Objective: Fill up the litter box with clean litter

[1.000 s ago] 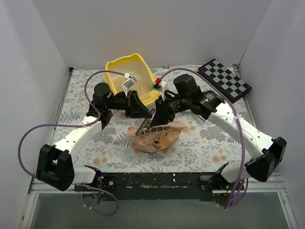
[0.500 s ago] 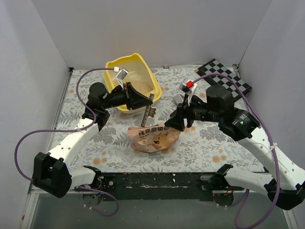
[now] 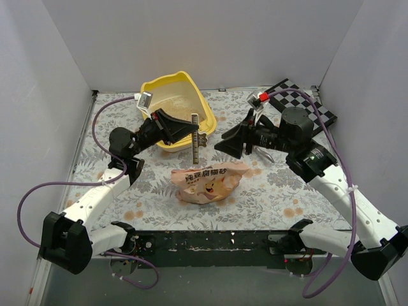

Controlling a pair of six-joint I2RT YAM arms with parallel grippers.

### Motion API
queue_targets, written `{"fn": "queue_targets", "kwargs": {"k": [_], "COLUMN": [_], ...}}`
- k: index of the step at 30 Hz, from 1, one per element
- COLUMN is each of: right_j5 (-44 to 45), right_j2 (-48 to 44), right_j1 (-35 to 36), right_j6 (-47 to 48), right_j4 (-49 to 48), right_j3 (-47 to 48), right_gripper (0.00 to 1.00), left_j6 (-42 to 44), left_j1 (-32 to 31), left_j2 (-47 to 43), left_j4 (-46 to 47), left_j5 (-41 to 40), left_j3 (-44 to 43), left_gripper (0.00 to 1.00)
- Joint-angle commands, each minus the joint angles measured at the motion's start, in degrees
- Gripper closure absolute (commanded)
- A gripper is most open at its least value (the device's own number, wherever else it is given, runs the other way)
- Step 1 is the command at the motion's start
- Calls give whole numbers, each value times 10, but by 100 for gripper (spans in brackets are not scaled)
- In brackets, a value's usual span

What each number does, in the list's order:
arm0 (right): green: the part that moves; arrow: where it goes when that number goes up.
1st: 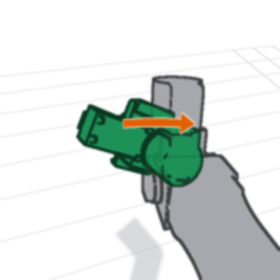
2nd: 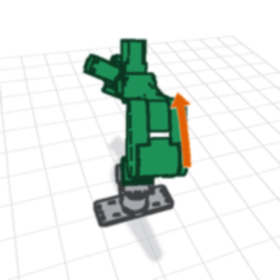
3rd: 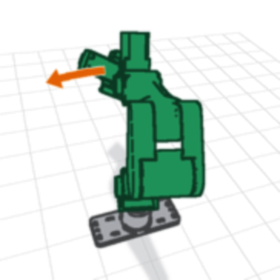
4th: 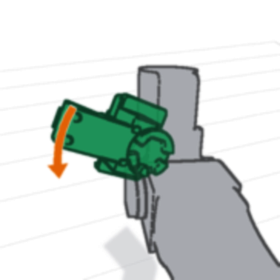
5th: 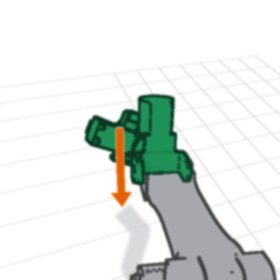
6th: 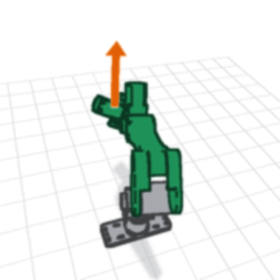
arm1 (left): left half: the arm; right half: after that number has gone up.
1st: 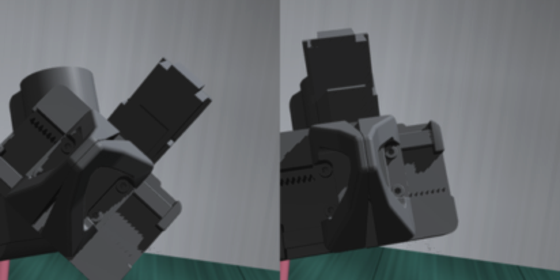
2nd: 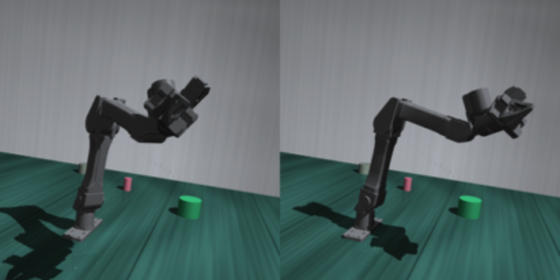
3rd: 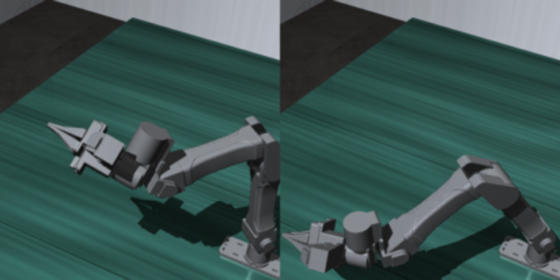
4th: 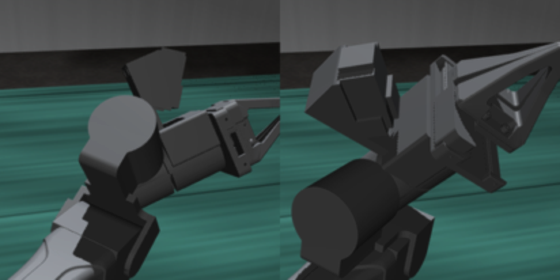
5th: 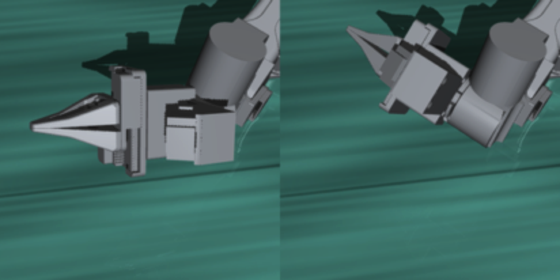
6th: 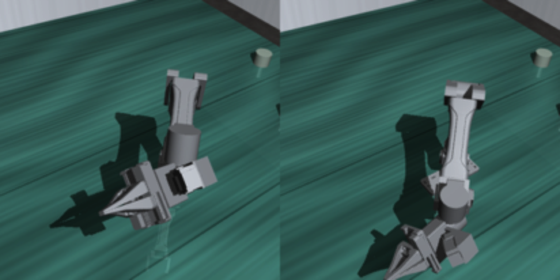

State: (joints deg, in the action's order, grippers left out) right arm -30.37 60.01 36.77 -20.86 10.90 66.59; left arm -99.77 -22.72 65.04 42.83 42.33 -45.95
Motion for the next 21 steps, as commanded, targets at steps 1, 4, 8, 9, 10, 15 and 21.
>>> {"fn": "queue_targets", "kwargs": {"k": [1, 4, 8, 9, 10, 15, 21], "right_j5": [-79, -103, -112, -114, -116, -123, -133], "right_j2": [19, 34, 53, 56, 59, 68, 76], "right_j1": [-4, -5, -5, -5, -5, -4, -4], "right_j6": [-41, -73, -95, -97, -102, -114, -132], "right_j4": [-147, -192, -221, -223, -229, -253, -285], "right_j3": [-8, -15, -15, -15, -17, -19, -25], "right_gripper": [30, 29, 29, 29, 29, 29, 30], "left_j6": [-68, -96, -109, -110, -110, -110, -107], "left_j1": [0, 0, 0, 0, 0, -1, 0], "left_j2": [-5, 4, 7, 7, 7, 10, 13], "left_j4": [106, 145, 168, 171, 170, 171, 180], "left_j5": [-24, -27, -30, -30, -30, -27, -23], "left_j3": [24, 33, 37, 37, 36, 33, 37], "left_gripper": [100, 100, 100, 100, 100, 100, 100]}}
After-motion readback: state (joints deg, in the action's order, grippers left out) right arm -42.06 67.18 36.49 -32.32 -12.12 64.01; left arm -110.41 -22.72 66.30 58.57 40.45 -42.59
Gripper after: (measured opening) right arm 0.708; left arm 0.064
